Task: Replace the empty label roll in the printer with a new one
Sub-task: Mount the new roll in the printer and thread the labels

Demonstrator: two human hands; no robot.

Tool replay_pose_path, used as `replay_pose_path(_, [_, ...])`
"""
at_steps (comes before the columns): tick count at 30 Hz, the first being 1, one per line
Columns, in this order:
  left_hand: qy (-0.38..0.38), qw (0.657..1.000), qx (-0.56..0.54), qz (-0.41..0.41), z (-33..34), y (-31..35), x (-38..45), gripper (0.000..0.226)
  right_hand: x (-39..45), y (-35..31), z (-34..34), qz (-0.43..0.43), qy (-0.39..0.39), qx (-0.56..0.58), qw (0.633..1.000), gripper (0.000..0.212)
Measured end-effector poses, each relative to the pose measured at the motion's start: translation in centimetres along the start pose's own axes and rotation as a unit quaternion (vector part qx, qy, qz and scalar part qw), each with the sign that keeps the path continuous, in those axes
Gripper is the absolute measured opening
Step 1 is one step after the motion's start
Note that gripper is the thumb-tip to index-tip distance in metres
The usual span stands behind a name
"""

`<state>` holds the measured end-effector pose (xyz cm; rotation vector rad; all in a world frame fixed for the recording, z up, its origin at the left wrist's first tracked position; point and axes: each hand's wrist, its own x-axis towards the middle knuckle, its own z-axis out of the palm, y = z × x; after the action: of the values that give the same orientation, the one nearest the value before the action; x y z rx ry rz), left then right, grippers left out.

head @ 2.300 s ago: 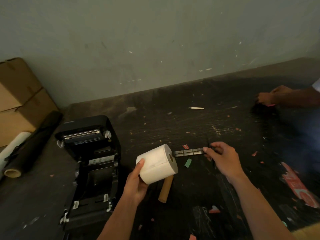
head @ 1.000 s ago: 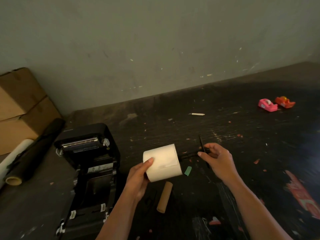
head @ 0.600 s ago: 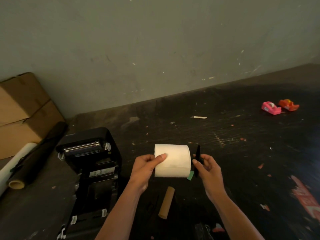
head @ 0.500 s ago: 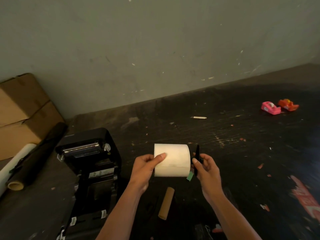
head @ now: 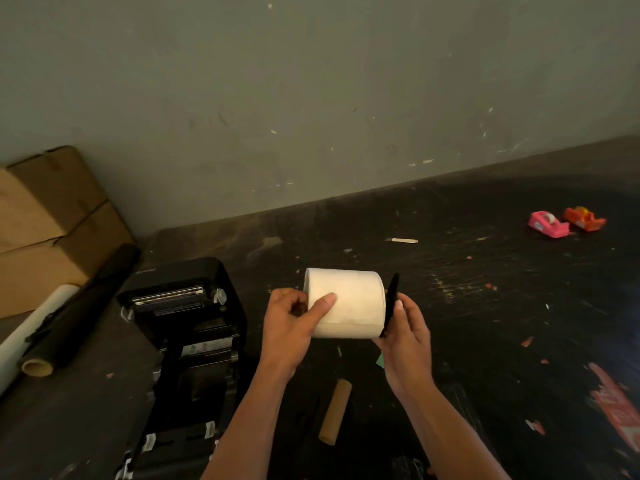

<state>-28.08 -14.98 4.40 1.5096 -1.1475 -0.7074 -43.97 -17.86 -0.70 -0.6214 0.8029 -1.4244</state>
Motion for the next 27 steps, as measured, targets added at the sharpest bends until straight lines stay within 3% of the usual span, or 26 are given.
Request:
replay_pose_path(7, [0.019,0.996,0.063,0.066,-0.2,1.0,1.0,0.025,0.0,-1.5,2.0,-0.023,0.001,0.017,1.000,0.025])
replay_pose_path(13, [-0.034,0.995,0.045,0.082,-0.3,1.0,1.1,0.049,0.0,-1.8,2.7,-0.030,0.028,0.007,0.999,0.022])
replay_pose_path(16, [-0.060,0.995,-0.037,0.071,-0.1,0.8,1.0,0.056,-0.2,-1.7,2.7,-0.038,0.026,0.000,0.999,0.024])
replay_pose_path(21, [-0.081,0.983,-0.166,0.006,-0.2,-1.1,1.0,0.091,-0.3,-1.4,2.8,-0.053,0.014,-0.069,0.996,0.027])
replay_pose_path(27, [-0.112,0.968,-0.223,-0.024,-0.4,-2.3,0.3,0.081,-0.2,-0.5,2.2,-0.034,-0.003,-0.131,0.991,0.033])
